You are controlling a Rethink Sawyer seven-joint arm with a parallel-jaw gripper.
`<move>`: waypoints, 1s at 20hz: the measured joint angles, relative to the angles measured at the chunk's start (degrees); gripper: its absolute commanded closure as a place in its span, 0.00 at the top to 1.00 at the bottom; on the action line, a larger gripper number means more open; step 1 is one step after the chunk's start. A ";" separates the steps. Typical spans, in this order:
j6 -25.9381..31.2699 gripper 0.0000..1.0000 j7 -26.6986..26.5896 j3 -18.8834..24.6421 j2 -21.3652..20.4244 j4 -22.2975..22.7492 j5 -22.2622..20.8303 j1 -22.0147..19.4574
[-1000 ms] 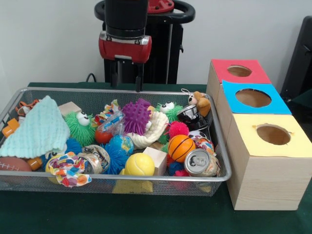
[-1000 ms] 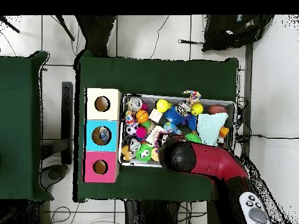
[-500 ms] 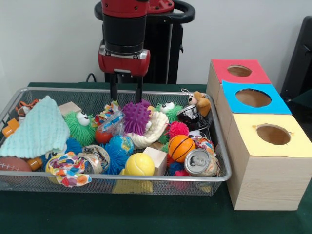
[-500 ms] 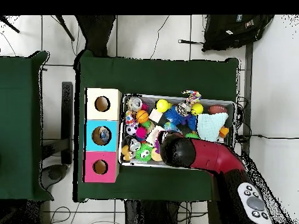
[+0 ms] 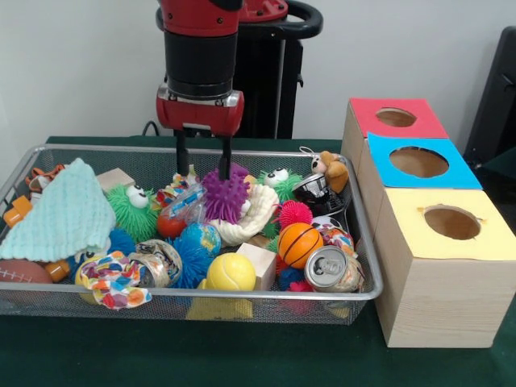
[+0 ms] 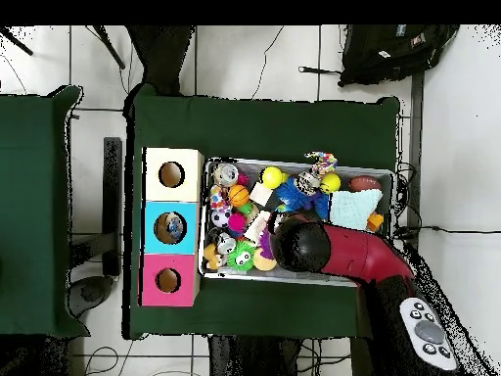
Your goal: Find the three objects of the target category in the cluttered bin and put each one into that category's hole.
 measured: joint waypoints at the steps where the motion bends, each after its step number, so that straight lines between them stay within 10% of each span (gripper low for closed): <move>1: 0.00 1.00 0.00 -0.01 0.28 -0.42 0.00 0.00; 20: 0.00 1.00 0.00 -0.21 4.60 -5.11 -0.01 1.35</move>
